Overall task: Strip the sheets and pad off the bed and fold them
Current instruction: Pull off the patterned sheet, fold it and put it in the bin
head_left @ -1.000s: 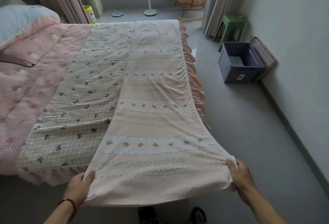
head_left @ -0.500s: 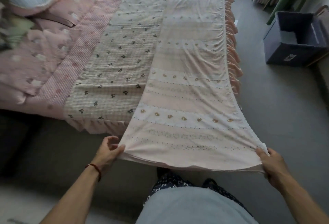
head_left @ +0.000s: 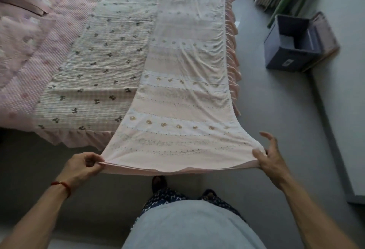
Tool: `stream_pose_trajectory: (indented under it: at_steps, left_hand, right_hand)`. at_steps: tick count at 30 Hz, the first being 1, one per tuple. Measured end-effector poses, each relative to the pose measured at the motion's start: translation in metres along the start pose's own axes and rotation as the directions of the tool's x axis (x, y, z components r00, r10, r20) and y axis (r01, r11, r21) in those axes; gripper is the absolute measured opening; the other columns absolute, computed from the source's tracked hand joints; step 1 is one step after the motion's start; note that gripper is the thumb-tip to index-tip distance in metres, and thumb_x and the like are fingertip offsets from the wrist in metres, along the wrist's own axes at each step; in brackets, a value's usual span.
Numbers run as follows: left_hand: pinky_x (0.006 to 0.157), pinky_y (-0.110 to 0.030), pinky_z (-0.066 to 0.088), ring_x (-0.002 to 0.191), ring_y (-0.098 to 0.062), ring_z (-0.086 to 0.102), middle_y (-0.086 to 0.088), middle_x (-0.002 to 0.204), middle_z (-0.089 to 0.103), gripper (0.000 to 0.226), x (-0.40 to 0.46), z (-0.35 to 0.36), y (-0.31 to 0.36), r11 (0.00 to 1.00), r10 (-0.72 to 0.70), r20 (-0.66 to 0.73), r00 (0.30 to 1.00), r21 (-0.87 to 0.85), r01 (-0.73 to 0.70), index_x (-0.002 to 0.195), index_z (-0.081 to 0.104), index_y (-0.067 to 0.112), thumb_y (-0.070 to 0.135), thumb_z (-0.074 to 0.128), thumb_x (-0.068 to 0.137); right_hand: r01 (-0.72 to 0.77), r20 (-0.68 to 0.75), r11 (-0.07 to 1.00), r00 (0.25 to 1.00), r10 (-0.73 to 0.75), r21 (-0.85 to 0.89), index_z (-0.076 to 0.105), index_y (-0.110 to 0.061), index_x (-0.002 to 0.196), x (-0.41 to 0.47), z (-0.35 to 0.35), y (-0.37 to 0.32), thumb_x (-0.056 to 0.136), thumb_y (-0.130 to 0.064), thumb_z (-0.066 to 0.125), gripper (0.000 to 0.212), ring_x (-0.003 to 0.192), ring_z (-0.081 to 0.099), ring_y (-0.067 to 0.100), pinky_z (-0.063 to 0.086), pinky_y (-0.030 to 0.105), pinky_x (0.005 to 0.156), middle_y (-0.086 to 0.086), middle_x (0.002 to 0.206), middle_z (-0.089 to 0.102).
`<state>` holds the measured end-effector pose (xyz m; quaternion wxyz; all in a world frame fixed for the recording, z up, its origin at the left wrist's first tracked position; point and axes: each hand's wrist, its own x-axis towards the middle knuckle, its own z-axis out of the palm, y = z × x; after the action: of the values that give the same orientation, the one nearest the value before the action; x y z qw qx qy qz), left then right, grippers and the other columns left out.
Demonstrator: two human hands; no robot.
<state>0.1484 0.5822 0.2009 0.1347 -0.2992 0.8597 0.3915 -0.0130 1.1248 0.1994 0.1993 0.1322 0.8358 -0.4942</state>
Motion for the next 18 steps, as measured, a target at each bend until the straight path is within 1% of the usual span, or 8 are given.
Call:
stream_pose_trajectory:
  at_steps: [2,3,5,8,10,11,15,18]
  left_hand:
    - [0.073,-0.037,0.057,0.081,-0.021,0.068,-0.003,0.084,0.072,0.017,-0.001,0.001,0.000,0.999,0.022,-0.112,0.993,0.045,-0.018,0.083,0.074,0.022,0.008,0.083,0.079]
    - [0.074,-0.039,0.058,0.081,-0.022,0.068,-0.002,0.083,0.071,0.017,-0.002,0.002,0.000,0.999,0.031,-0.146,0.989,0.039,-0.026,0.082,0.073,0.022,0.009,0.083,0.078]
    - [0.075,-0.039,0.057,0.079,-0.024,0.068,-0.004,0.080,0.071,0.017,-0.002,0.002,0.001,0.999,0.044,-0.169,0.985,0.011,-0.043,0.079,0.071,0.018,0.006,0.082,0.078]
    - [0.078,-0.037,0.055,0.079,-0.024,0.067,-0.007,0.084,0.072,0.017,0.002,0.001,-0.001,0.988,-0.010,-0.202,0.979,-0.151,-0.021,0.083,0.071,0.014,-0.002,0.077,0.081]
    - [0.084,-0.040,0.056,0.080,-0.022,0.066,-0.008,0.092,0.074,0.021,0.004,0.000,-0.005,0.958,-0.083,-0.189,0.978,-0.286,0.026,0.092,0.074,0.015,-0.005,0.073,0.083]
    - [0.084,-0.040,0.056,0.079,-0.022,0.065,-0.010,0.093,0.074,0.023,0.003,0.001,-0.006,0.949,-0.108,-0.172,0.979,-0.312,0.049,0.092,0.076,0.015,-0.006,0.073,0.084]
    - [0.079,-0.037,0.055,0.076,-0.023,0.065,-0.010,0.083,0.075,0.019,-0.005,0.014,-0.008,0.959,-0.156,-0.184,0.970,-0.262,0.105,0.079,0.078,0.015,-0.004,0.076,0.081]
    - [0.076,-0.037,0.057,0.077,-0.022,0.067,-0.007,0.081,0.073,0.015,-0.013,0.016,-0.010,0.975,-0.149,-0.191,0.970,-0.189,0.113,0.079,0.076,0.016,0.001,0.078,0.082]
  right_hand:
    - [0.033,0.101,0.999,0.994,-0.033,0.001,0.046,-0.033,0.132,-0.010,-0.002,-0.008,0.103,-0.012,0.053,0.036,0.068,0.058,0.020,0.051,0.031,0.057,0.014,0.095,0.065]
    - [0.036,0.113,0.999,0.993,-0.037,0.007,0.052,-0.031,0.127,-0.012,-0.003,-0.008,0.104,-0.013,0.053,0.029,0.067,0.056,0.020,0.050,0.030,0.056,0.016,0.092,0.064]
    - [0.031,0.076,0.998,0.996,-0.034,0.049,0.063,-0.027,0.114,-0.014,-0.006,-0.004,0.103,-0.016,0.056,0.017,0.070,0.056,0.020,0.049,0.033,0.061,0.014,0.094,0.065]
    - [-0.017,0.019,0.991,1.000,0.014,0.132,0.074,-0.020,0.106,-0.012,-0.011,0.006,0.100,-0.017,0.063,0.013,0.074,0.056,0.021,0.047,0.035,0.063,0.013,0.101,0.069]
    - [-0.048,0.035,0.983,0.998,0.042,0.177,0.076,-0.017,0.107,-0.011,-0.013,0.013,0.098,-0.016,0.065,0.014,0.076,0.056,0.021,0.047,0.034,0.062,0.014,0.105,0.069]
    - [-0.058,0.045,0.983,0.998,0.050,0.174,0.076,-0.016,0.108,-0.010,-0.014,0.017,0.098,-0.015,0.065,0.015,0.077,0.056,0.021,0.048,0.033,0.062,0.014,0.107,0.069]
    - [-0.071,0.052,0.984,0.997,0.063,0.163,0.077,-0.014,0.109,-0.012,-0.015,0.030,0.098,-0.009,0.063,0.018,0.073,0.055,0.020,0.049,0.023,0.051,0.012,0.107,0.070]
    - [-0.074,0.056,0.982,0.996,0.065,0.175,0.077,-0.016,0.107,-0.013,-0.009,0.039,0.098,-0.009,0.064,0.017,0.071,0.053,0.020,0.047,0.029,0.055,0.010,0.100,0.070]
